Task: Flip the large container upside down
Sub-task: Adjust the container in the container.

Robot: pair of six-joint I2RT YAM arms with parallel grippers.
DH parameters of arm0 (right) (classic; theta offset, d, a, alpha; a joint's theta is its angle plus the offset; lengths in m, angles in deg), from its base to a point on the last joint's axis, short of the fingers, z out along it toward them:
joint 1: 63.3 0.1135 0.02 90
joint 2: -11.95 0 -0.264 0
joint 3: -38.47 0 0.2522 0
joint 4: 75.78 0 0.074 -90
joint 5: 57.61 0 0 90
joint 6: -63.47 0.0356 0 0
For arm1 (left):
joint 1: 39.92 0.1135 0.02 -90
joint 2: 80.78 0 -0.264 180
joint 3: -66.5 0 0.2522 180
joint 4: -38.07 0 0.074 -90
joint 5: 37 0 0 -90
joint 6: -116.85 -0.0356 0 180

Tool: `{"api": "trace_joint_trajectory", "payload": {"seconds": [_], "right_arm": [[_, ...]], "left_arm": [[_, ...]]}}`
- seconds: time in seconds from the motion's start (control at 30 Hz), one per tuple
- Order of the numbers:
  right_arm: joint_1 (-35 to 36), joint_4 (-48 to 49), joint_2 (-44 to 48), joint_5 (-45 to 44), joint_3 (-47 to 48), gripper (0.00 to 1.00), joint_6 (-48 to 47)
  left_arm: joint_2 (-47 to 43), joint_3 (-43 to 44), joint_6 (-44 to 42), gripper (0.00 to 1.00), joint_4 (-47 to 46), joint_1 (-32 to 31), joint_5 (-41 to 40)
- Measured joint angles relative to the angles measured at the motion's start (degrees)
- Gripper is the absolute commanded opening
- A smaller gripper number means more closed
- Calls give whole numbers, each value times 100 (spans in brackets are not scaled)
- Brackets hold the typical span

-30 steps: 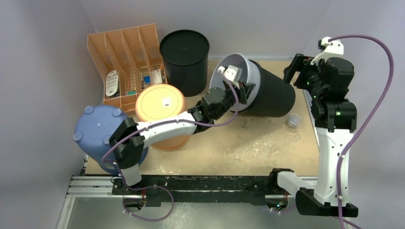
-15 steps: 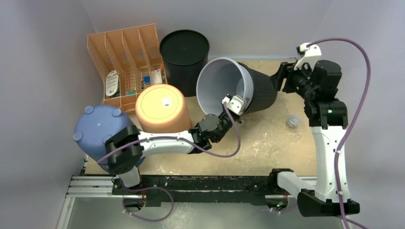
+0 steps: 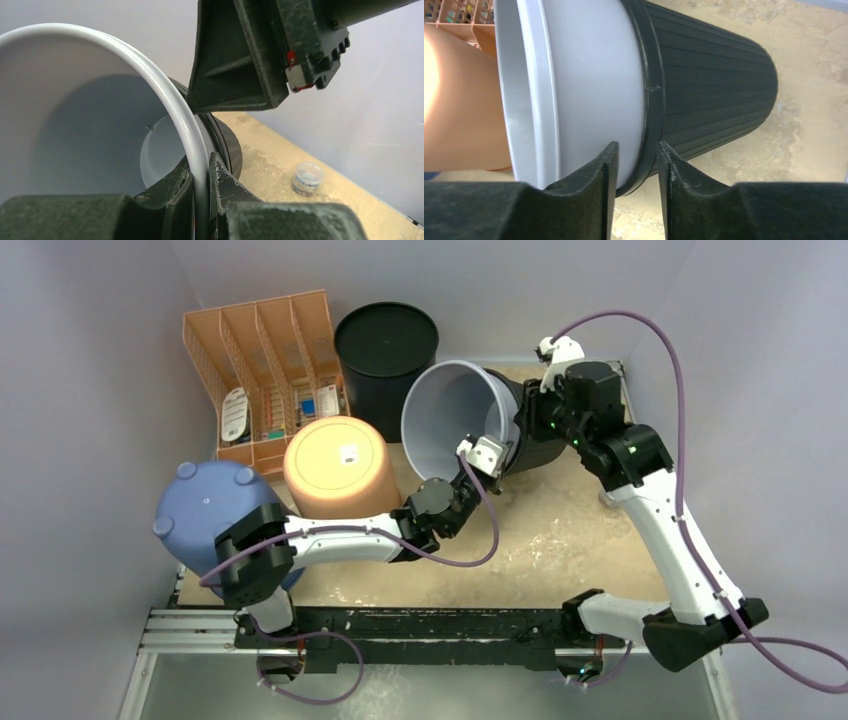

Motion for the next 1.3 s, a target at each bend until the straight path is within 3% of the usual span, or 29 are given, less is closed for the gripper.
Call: {"api": "trace_joint_trajectory", "payload": {"seconds": [0.07, 0.2, 0.4, 0.63, 0.83, 0.93, 1.17, 1.3], "right_arm": [[157, -20, -96, -240, 48, 15, 116], [271, -175, -282, -678, 48, 8, 356], [437, -546, -525, -1132, 514, 7, 466], [1346, -914, -1032, -1982, 1611, 8, 555], [852, -372, -459, -1805, -81, 2, 767], [697, -236, -361, -1504, -216, 2, 833], [754, -774, -909, -1515, 1412, 2, 754], [986, -542, -1023, -1556, 2413, 3, 745]], "left_arm": [[0, 7, 13, 0, 0, 20, -20], [-2, 70, 46, 0, 109, 42, 26], [-4, 417, 205, 0, 678, 87, 225], [-4, 754, 341, 0, 1224, 168, 122], [-24, 811, 328, 0, 1491, 192, 282], [-26, 828, 269, 0, 1659, 238, 584], [-249, 1211, 446, 0, 2033, 323, 649], [-376, 1497, 568, 0, 2028, 304, 868]]}}
